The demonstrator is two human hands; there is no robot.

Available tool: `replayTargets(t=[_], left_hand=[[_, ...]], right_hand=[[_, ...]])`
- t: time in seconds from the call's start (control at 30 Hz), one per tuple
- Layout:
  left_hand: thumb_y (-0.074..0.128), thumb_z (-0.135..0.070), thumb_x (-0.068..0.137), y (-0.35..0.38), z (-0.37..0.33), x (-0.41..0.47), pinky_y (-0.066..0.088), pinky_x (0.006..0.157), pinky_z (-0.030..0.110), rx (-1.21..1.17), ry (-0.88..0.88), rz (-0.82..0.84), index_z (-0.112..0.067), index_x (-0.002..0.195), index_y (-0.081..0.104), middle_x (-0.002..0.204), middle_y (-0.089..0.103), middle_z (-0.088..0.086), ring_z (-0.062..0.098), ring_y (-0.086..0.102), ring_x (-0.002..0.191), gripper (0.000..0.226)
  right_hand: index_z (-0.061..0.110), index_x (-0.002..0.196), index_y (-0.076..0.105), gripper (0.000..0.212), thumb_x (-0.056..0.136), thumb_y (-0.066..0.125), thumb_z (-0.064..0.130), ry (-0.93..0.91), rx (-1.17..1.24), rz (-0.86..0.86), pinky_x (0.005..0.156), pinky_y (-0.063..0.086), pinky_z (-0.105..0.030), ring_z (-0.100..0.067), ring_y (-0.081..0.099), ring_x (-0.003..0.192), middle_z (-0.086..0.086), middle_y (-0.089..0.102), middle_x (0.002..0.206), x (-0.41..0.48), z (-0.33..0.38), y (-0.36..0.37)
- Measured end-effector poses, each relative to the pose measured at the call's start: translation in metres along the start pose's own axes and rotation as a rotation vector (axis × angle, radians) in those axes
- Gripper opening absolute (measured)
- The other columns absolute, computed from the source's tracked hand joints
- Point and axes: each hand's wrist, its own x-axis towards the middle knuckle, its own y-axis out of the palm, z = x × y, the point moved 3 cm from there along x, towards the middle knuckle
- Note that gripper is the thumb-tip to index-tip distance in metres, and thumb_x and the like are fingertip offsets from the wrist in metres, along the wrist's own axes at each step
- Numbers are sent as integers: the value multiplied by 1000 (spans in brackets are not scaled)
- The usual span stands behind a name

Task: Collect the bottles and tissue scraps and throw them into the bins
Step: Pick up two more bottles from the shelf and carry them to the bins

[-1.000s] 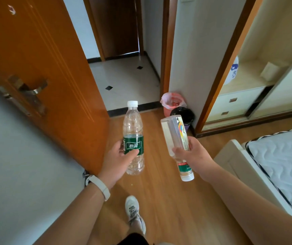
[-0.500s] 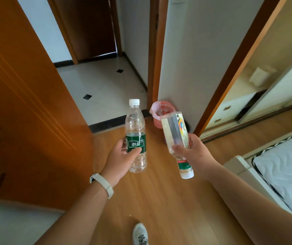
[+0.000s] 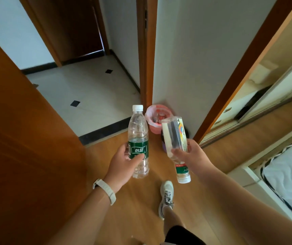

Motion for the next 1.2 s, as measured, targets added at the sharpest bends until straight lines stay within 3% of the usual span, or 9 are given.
replayTargets(t=[0.07,0.23,0.37,0.47,0.63,0.73,1.03,1.2], left_hand=[[73,-26,82,-1,-7,30,53,67,17,17,-3,-6,-34,119,55,104,69,-12,-3,65,91,41],[74,-22,81,2,-25,107,56,81,30,-10,-61,1,-32,122,55,109,70,-9,6,67,99,46],[73,-20,83,14,-56,166,54,77,23,15,-62,-8,-34,118,54,108,70,-10,3,66,99,42],[74,-24,81,26,-76,209,54,83,30,32,-46,-25,-35,116,54,109,69,-10,4,66,100,42],[73,-30,80,44,-98,255,53,83,28,74,-38,18,-31,124,52,112,67,-12,3,63,104,48],[73,-32,79,43,-111,286,50,83,26,115,-29,23,-31,121,53,111,67,-12,3,62,104,47],[73,-49,62,27,-102,401,53,89,39,147,-68,105,-27,116,55,109,68,-5,10,64,103,61],[77,-31,74,9,-102,488,51,77,25,147,-36,151,-27,115,55,105,68,-7,7,64,99,47]], right_hand=[[26,126,44,56,81,74,41,4,18,15,61,50,-24,-11,66,84,8,63,102,34,5,0],[27,126,44,57,81,75,41,60,25,99,68,53,-29,-13,66,86,6,62,104,121,26,-3],[26,126,44,56,81,75,40,52,24,122,65,52,-26,-12,66,84,6,62,103,182,55,-22],[25,124,44,55,81,74,41,27,2,126,61,53,-24,-11,67,82,7,62,104,225,79,-43],[22,126,42,59,81,73,45,43,9,90,84,57,-46,-21,66,93,1,63,108,271,89,-67],[24,125,43,58,80,73,46,43,27,90,87,55,-49,-22,66,95,0,63,109,291,99,-74],[24,117,47,45,82,73,36,129,103,24,77,57,-40,-19,69,87,0,66,101,370,120,-64],[19,120,44,50,82,75,30,203,186,-89,64,57,-31,-18,72,79,-5,65,104,428,145,-41]])
